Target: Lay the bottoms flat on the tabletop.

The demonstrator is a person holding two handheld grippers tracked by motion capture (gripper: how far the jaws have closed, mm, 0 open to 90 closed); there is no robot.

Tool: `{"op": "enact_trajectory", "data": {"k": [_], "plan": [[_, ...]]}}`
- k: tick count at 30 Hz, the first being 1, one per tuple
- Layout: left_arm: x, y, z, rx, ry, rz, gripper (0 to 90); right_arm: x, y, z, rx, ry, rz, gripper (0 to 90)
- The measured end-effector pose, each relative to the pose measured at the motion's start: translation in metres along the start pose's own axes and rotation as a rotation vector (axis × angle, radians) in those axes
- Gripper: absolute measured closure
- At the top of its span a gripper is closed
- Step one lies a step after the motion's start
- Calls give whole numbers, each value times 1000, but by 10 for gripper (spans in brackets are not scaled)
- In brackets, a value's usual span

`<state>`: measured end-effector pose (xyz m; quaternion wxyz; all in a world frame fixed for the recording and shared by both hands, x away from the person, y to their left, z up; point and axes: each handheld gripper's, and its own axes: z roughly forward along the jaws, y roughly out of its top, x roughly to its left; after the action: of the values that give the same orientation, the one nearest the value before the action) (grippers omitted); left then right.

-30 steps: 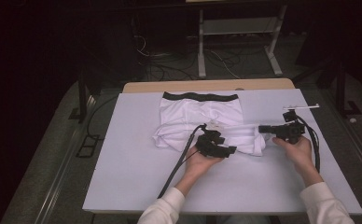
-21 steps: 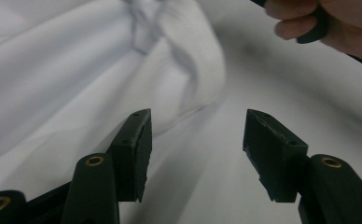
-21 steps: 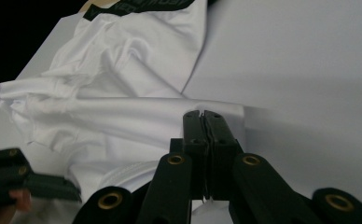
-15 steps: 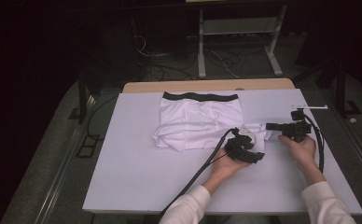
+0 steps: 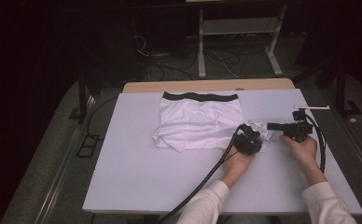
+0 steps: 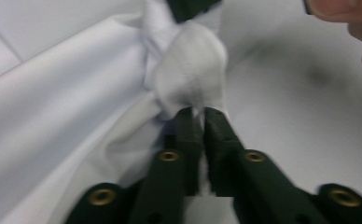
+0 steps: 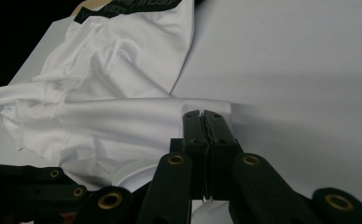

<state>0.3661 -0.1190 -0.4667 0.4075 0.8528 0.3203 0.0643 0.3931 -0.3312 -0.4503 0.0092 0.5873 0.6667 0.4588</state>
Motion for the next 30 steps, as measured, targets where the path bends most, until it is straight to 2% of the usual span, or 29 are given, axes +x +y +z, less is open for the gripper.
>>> {"op": "enact_trajectory", "data": {"k": [2,3,13,14,16,18,23,25,29,30], "plan": [[5,0,-1,9,-37,-28,890,0,0,-1,0,1,-1,870],[7,0,-3,16,-46,-30,892,-1,-1,-1,0,3,-2,870],[17,-4,-35,27,-139,37,894,-3,-4,-8,-7,20,15,869],[18,-4,-39,27,-152,37,894,-2,-4,-9,-4,28,18,869],[24,-5,-50,33,-206,34,894,1,-6,-11,0,42,16,869],[30,-5,-62,45,-236,44,893,6,-9,-15,4,68,9,869],[45,-7,-93,73,-304,62,893,25,-22,-29,40,125,-28,870],[48,-9,-104,94,-307,85,893,33,-29,-35,59,138,-50,869],[49,-16,-118,151,-340,126,893,47,-48,-48,119,143,-121,870],[48,-18,-121,171,-344,150,893,49,-54,-51,132,150,-137,870]]}}
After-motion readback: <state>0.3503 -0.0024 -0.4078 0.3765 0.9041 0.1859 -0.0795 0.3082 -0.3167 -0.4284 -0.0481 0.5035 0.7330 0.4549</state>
